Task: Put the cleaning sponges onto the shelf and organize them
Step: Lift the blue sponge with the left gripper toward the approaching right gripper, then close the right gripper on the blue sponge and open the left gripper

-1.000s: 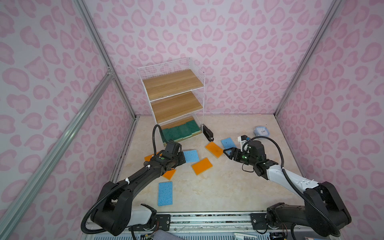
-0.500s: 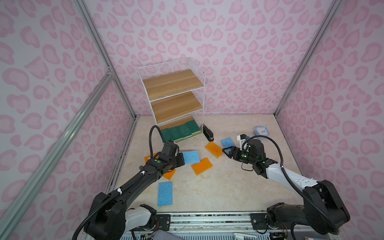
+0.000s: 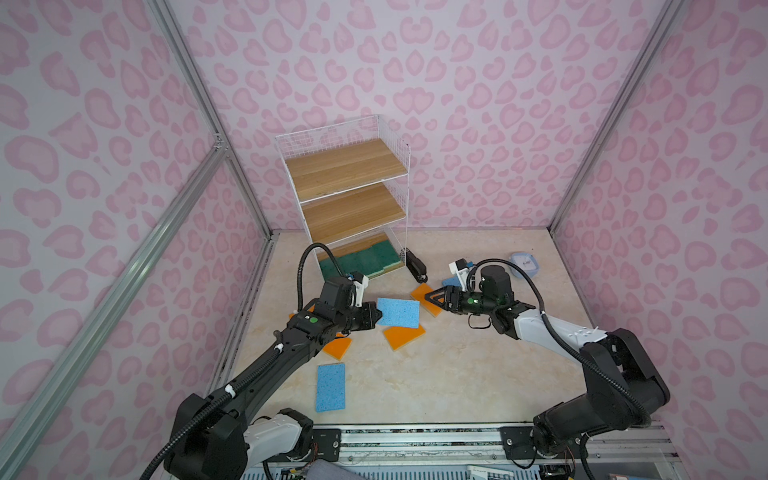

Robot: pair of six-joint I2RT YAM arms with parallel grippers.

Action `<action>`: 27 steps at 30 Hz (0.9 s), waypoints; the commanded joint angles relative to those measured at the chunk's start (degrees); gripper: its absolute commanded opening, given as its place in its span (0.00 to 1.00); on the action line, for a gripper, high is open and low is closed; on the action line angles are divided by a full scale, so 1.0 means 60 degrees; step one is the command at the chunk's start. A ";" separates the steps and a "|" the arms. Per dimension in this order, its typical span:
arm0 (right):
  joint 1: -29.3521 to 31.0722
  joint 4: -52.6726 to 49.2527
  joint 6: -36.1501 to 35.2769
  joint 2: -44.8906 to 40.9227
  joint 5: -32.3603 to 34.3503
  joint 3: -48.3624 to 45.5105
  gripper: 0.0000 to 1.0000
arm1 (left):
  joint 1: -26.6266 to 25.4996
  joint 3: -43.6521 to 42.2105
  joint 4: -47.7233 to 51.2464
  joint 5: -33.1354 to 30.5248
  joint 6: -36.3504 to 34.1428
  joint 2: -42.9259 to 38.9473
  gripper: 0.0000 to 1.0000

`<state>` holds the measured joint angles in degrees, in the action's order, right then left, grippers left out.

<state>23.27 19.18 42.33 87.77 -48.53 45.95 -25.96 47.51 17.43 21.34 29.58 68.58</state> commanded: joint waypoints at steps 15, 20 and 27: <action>0.0249 0.1080 0.0577 0.0600 -0.0951 0.0487 0.18 | 0.0019 0.1150 0.0302 0.0547 -0.0624 0.0595 0.04; 0.0243 0.1232 0.0764 0.0439 -0.0902 0.0385 0.04 | 0.0019 0.1139 0.0256 0.0417 -0.0519 0.0587 0.05; 0.0340 0.1396 0.1349 -0.0066 -0.0051 0.0196 0.00 | 0.0019 0.0740 0.0037 -0.0396 0.0117 -0.0333 0.79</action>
<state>25.04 25.10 48.69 88.14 -51.31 47.64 -25.89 52.60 19.59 21.52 28.75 68.60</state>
